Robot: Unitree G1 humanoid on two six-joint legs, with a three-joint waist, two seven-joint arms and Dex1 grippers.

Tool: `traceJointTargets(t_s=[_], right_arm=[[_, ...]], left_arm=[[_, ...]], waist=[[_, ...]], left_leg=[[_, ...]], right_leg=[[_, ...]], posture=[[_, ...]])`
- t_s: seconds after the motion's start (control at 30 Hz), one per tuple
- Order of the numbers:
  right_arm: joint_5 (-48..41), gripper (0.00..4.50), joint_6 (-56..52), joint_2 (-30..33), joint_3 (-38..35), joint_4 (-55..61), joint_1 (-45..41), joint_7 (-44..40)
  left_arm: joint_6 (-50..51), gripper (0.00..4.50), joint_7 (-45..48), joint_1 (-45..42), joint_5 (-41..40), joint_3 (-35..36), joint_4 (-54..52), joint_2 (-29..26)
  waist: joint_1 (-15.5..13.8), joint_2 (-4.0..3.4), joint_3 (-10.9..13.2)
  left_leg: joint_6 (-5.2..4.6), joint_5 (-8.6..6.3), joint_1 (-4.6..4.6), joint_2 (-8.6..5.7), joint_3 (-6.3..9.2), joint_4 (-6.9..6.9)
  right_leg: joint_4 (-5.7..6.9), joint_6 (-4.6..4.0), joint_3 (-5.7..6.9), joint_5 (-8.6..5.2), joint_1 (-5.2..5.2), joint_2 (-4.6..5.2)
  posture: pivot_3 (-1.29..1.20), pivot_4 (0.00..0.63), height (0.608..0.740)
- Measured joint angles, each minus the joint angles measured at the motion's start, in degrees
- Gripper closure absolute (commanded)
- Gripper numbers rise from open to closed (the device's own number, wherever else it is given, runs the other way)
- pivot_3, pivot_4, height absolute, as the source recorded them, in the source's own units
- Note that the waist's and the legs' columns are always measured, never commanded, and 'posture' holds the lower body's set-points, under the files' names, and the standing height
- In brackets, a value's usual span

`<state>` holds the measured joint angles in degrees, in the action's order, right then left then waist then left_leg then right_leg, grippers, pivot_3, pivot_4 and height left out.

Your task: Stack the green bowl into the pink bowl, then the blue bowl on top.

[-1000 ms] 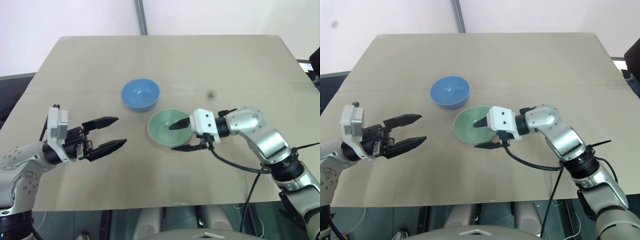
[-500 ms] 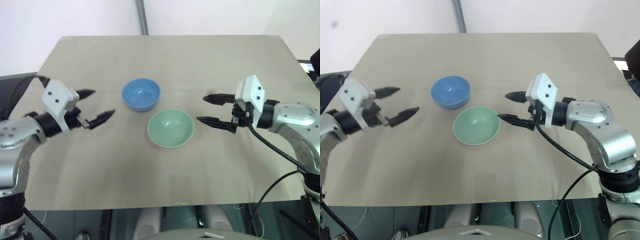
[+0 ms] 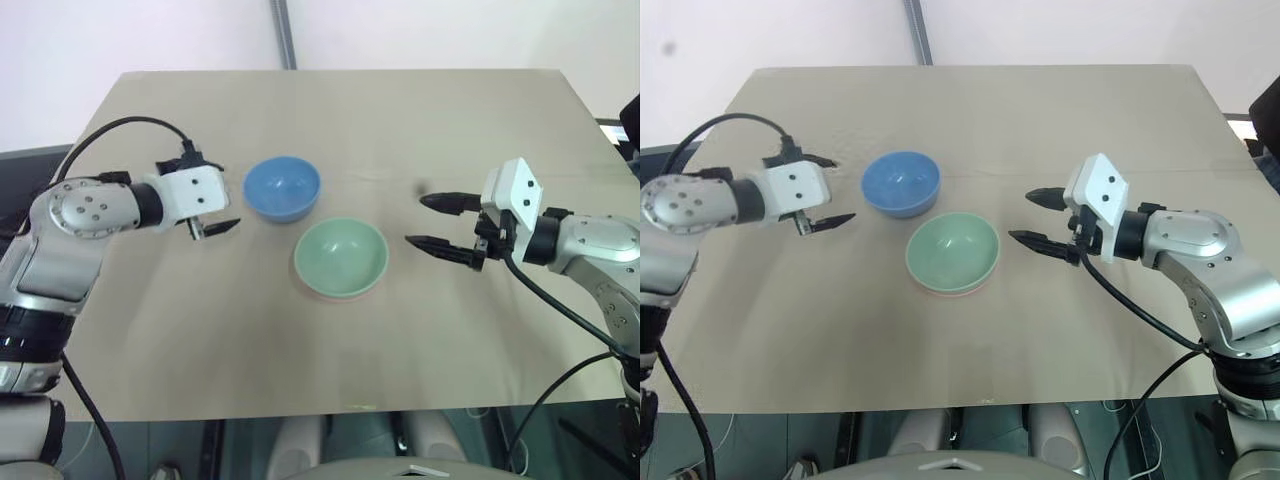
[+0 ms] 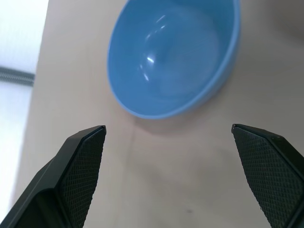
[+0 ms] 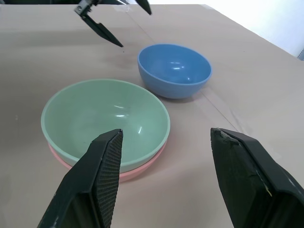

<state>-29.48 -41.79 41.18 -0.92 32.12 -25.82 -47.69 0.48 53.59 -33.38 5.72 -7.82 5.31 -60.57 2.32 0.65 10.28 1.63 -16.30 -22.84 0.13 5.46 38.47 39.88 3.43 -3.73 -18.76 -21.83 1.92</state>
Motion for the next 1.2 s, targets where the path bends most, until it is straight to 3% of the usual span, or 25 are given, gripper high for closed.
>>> traceJointTargets(t_s=[0.2, 0.23, 0.3, 0.57, 0.87, 1.0, 1.2], right_arm=[[0.0, 1.27, 0.5, 0.1, 0.0, 0.1, 0.3, 0.8], [0.0, 1.21, 0.7, 0.1, 0.0, 0.1, 0.4, 0.8], [0.0, 1.18, 0.9, 0.1, 0.0, 0.4, 0.9, 1.2], [0.0, 1.18, 1.5, 0.2, 0.0, 0.6, 2.1, 2.2], [0.0, 1.18, 2.1, 0.4, -0.1, 0.5, 2.4, 3.1], [0.1, 1.18, 3.1, 0.6, -0.2, -0.2, 2.5, 3.1], [0.1, 1.18, 3.8, 1.4, -1.4, -1.0, 3.6, 3.2]], left_arm=[[-8.7, 0.0, 1.8, -7.5, 7.1, -7.1, 9.3, 4.6], [-10.0, 0.26, 2.2, -8.5, 8.0, -7.9, 10.5, 5.0], [-13.6, 0.91, 3.0, -11.4, 10.2, -9.9, 14.4, 6.0], [-20.5, 4.45, 5.3, -13.9, 12.8, -11.3, 20.9, 7.7], [-23.5, 4.45, 11.9, -13.3, 3.7, -7.7, 17.7, 5.8], [-28.6, 4.45, 23.1, -12.7, -9.2, -4.9, 12.1, 3.4], [-35.9, 4.45, 32.9, -11.2, -20.7, -3.5, 5.9, 2.7]], waist=[[0.3, 0.01, 0.0], [0.3, 0.01, 0.0], [0.2, 0.01, 0.0], [0.2, 0.01, 0.0], [0.4, 0.02, 0.0], [0.3, 0.02, 0.0], [0.2, 0.02, 0.0]], left_leg=[[0.11, 0.07, -0.03, 0.01, 0.01, 0.02], [0.11, 0.07, -0.03, 0.02, 0.02, 0.02], [0.11, 0.07, -0.03, 0.01, 0.03, 0.05], [0.12, 0.08, -0.05, 0.01, 0.05, 0.13], [0.15, 0.09, -0.08, 0.02, 0.1, 0.18], [0.17, 0.1, -0.09, 0.03, 0.09, 0.21], [0.14, 0.08, -0.09, 0.03, 0.1, 0.27]], right_leg=[[0.01, 0.0, -0.01, 0.0, -0.04, -0.04], [0.02, 0.0, 0.01, 0.0, -0.03, -0.04], [0.03, 0.0, 0.01, 0.0, -0.03, -0.04], [0.05, 0.0, 0.02, 0.0, -0.02, -0.03], [0.08, 0.0, 0.05, 0.0, -0.02, -0.03], [0.08, 0.0, 0.06, 0.0, 0.0, -0.02], [0.09, 0.0, 0.07, 0.0, 0.03, -0.03]], posture=[[0.0, 0.15, 0.74], [0.0, 0.15, 0.74], [0.0, 0.15, 0.74], [0.0, 0.15, 0.74], [0.0, 0.15, 0.74], [0.0, 0.15, 0.74], [0.0, 0.15, 0.74]])
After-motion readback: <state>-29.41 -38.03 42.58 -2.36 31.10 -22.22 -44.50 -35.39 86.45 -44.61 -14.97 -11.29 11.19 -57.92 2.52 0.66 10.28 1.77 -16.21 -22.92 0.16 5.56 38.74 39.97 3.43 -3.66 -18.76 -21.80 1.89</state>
